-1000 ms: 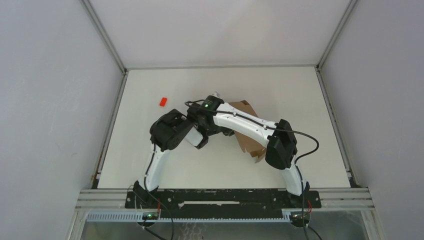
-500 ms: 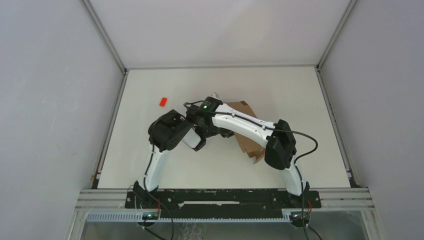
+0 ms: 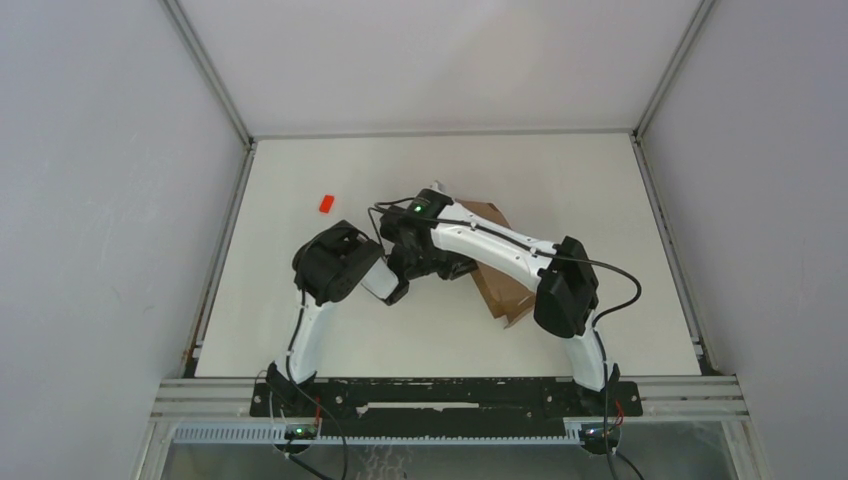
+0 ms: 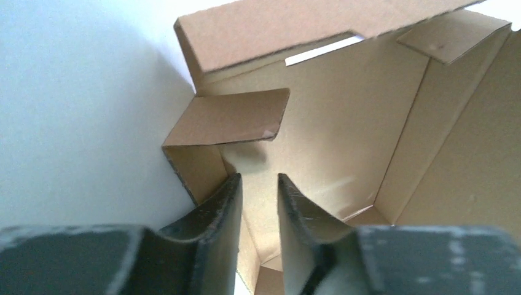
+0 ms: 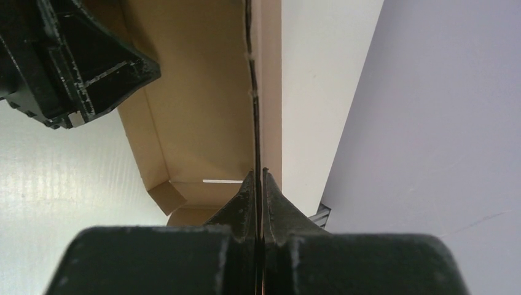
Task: Fold the paper box
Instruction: Fold the paper box at the center of the board.
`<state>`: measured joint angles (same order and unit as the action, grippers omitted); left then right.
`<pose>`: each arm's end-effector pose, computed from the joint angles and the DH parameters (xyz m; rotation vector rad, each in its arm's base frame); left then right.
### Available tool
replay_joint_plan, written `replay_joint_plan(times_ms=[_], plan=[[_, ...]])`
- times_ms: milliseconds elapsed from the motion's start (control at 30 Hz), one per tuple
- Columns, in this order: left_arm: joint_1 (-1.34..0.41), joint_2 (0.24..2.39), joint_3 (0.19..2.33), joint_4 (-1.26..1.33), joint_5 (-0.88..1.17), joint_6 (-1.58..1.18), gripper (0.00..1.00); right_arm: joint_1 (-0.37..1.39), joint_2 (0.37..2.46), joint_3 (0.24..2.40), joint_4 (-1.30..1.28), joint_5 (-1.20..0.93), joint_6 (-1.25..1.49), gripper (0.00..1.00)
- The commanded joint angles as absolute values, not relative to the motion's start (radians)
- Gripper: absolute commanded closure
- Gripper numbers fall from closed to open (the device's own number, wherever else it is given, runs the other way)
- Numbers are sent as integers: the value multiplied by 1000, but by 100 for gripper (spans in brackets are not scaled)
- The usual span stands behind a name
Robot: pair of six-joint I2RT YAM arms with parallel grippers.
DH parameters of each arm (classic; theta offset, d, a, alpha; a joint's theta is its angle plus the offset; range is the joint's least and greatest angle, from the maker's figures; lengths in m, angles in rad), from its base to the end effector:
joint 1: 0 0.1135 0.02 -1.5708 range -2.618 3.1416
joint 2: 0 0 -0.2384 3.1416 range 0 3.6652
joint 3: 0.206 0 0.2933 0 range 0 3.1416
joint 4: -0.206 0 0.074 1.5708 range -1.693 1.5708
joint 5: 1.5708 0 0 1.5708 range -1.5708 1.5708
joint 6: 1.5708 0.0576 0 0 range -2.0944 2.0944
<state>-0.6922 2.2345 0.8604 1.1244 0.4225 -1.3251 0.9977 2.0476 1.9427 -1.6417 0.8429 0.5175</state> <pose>0.2963 -0.2763 0.0002 -0.3335 2.1870 -1.6841 0.2539 0.3141 0.2443 -0.6936 2.4159 -0.9701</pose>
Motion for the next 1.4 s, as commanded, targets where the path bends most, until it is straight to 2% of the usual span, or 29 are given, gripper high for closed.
replay_joint_plan(times_ms=[0, 100, 467, 733, 900, 1367], plan=[[-708, 2251, 902, 1113, 433, -1300, 73, 987, 2000, 1952, -1606, 883, 497, 100], [-721, 2278, 972, 1071, 442, -1298, 77, 982, 2004, 1963, -1606, 908, 476, 100], [-728, 2346, 1326, 833, 456, -1241, 77, 940, 2008, 2095, -1572, 999, 376, 100], [-727, 2459, 1535, 758, 465, -1259, 76, 882, 2022, 2036, -1522, 1007, 329, 100], [-725, 2468, 1541, 744, 471, -1252, 74, 856, 2033, 2011, -1505, 987, 324, 100], [-705, 2401, 1342, 844, 468, -1247, 72, 861, 2090, 2009, -1517, 1017, 328, 100]])
